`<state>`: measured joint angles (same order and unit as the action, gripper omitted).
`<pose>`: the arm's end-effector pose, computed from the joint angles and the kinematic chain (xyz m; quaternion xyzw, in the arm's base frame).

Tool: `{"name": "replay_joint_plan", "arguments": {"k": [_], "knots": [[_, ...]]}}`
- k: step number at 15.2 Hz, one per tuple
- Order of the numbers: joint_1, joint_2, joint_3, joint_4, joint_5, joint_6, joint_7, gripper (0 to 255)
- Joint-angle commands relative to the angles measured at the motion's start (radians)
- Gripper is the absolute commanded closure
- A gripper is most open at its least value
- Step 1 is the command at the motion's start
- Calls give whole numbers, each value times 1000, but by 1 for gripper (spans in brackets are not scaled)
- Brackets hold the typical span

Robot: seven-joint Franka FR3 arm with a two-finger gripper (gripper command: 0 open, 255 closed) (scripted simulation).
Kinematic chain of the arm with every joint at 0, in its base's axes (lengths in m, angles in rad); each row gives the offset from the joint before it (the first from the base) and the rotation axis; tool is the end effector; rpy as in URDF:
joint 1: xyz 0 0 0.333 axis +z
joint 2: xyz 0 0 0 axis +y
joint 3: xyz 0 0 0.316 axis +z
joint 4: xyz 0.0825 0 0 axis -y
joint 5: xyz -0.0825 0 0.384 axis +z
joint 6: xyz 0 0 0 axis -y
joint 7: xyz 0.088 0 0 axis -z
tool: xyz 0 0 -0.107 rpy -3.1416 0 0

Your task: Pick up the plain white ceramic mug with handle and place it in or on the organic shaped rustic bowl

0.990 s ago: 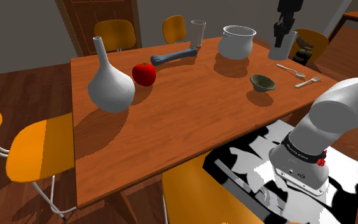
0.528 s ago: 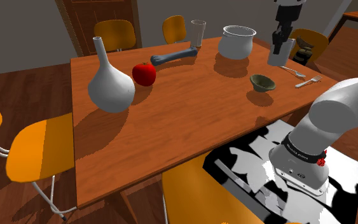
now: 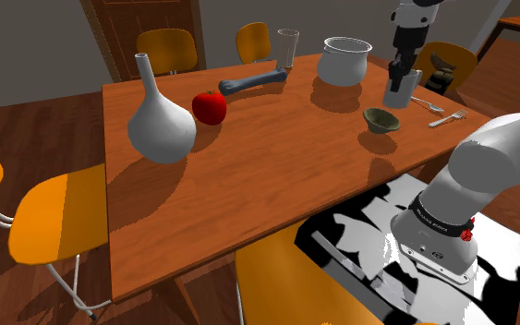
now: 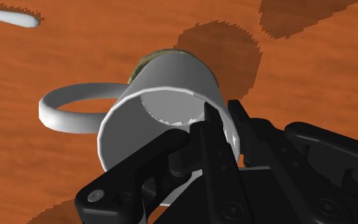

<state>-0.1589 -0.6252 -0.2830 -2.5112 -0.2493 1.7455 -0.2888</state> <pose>0.3050 -0.1743 0.4691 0.9962 -0.0130 -0.0849 0.0112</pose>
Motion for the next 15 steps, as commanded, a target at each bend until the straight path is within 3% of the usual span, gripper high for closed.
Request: {"name": "replay_joint_plan", "arguments": {"k": [1,10,11,15], "knots": [[-2,4,-6,-24,-5,29,1,255],[-3,10,-11,-45,-9,56,3,255],[-3,10,-11,-45,-9,56,3,0],[-3,10,-11,-45,-9,56,3,0]]}}
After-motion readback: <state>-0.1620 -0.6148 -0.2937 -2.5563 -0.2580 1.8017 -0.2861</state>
